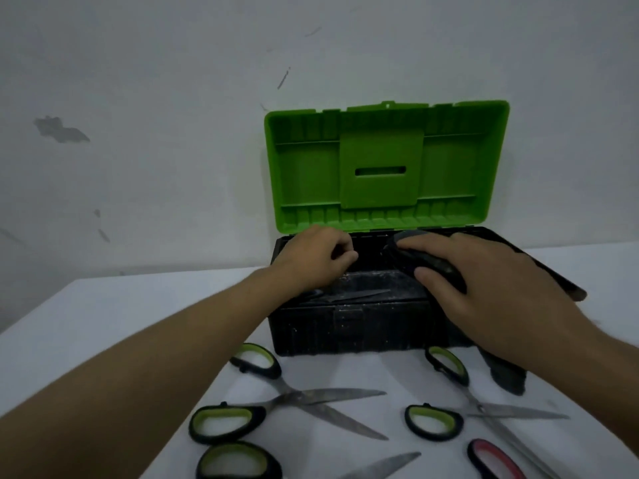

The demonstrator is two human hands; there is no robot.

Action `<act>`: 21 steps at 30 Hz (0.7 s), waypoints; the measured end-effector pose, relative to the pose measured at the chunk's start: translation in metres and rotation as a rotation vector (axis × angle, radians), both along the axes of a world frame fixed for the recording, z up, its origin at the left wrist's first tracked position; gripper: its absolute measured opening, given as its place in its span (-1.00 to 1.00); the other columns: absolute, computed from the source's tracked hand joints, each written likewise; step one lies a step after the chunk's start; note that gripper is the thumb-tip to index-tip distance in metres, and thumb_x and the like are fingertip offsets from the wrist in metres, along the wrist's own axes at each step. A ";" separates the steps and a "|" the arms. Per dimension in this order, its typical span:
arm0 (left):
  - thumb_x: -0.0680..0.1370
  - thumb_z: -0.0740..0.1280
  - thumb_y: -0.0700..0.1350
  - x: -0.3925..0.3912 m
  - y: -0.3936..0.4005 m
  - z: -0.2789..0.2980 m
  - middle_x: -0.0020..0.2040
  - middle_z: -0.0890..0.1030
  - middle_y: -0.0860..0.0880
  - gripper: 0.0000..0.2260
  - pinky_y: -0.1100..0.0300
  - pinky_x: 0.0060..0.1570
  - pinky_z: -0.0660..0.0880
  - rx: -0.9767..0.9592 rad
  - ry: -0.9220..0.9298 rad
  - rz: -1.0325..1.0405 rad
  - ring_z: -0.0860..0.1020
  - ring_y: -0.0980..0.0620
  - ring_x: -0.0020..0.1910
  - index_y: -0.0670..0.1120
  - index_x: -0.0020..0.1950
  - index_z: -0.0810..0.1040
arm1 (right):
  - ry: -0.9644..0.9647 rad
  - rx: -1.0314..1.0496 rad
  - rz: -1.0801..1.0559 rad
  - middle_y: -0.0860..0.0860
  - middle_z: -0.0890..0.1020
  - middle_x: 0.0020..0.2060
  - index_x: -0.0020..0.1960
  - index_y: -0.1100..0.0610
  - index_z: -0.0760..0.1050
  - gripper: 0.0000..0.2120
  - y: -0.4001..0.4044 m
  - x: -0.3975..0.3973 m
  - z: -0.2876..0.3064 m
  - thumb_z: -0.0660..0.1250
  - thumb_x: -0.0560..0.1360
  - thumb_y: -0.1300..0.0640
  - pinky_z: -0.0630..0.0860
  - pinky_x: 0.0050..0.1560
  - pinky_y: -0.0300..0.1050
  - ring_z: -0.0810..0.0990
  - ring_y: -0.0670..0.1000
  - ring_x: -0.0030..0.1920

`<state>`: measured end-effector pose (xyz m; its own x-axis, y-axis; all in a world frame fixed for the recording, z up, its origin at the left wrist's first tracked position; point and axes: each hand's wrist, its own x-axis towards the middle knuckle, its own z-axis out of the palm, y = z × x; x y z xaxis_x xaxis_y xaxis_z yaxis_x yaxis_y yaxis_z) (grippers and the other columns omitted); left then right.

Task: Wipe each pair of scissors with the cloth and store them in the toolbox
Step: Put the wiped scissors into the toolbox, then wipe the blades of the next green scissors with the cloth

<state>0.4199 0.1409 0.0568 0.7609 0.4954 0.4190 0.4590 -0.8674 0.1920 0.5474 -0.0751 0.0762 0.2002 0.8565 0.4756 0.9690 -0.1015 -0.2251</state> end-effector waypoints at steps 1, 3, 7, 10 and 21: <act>0.56 0.31 0.02 -0.009 -0.008 0.000 -0.27 0.63 0.01 -0.80 0.16 -0.30 0.38 0.004 -0.036 -0.015 0.53 0.03 -0.28 -0.03 -0.20 0.60 | 0.011 0.012 0.000 -0.20 0.48 -0.07 0.35 -0.39 0.25 -0.58 -0.004 -0.003 -0.001 0.04 0.50 -0.24 0.55 -0.06 0.09 0.53 0.00 -0.05; 0.56 0.31 0.02 -0.031 -0.025 0.001 -0.37 0.55 0.04 -0.76 0.16 -0.35 0.34 0.011 -0.093 -0.035 0.47 0.07 -0.38 -0.03 -0.28 0.52 | 0.054 0.038 0.010 -0.21 0.50 -0.08 0.35 -0.38 0.27 -0.59 -0.014 -0.010 -0.003 0.05 0.50 -0.23 0.55 -0.08 0.07 0.53 -0.03 -0.06; 0.54 0.36 0.03 -0.090 -0.071 -0.001 -0.50 0.41 0.02 -0.64 0.16 -0.41 0.31 -0.053 -0.189 -0.038 0.38 0.09 -0.49 -0.06 -0.40 0.38 | 0.137 0.052 0.071 -0.20 0.56 0.05 0.36 -0.35 0.31 -0.59 -0.045 -0.037 -0.014 0.08 0.52 -0.23 0.55 -0.01 0.00 0.54 -0.08 0.03; 0.52 0.35 0.12 -0.137 -0.107 -0.015 -0.46 0.51 0.04 -0.64 0.10 -0.32 0.46 -0.121 -0.180 -0.001 0.49 0.09 -0.43 0.00 -0.41 0.42 | 0.152 0.025 0.131 -0.21 0.56 0.09 0.36 -0.33 0.32 -0.60 -0.065 -0.066 -0.026 0.11 0.53 -0.20 0.55 0.03 0.00 0.55 -0.09 0.07; 0.53 0.12 0.08 -0.208 -0.183 -0.081 0.23 0.56 0.15 -0.63 0.12 0.09 0.38 -0.052 0.028 -0.015 0.44 0.08 0.24 0.10 0.26 0.55 | -0.005 0.119 0.160 -0.07 0.52 -0.08 0.43 -0.11 0.37 -0.57 -0.080 -0.135 -0.077 0.12 0.58 -0.09 0.50 -0.43 -0.13 0.49 -0.05 -0.31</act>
<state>0.2121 -0.0420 -0.0246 0.7793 0.5045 0.3718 0.4520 -0.8634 0.2241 0.4128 -0.1555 -0.0007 0.0634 0.8146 0.5765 0.9719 0.0808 -0.2211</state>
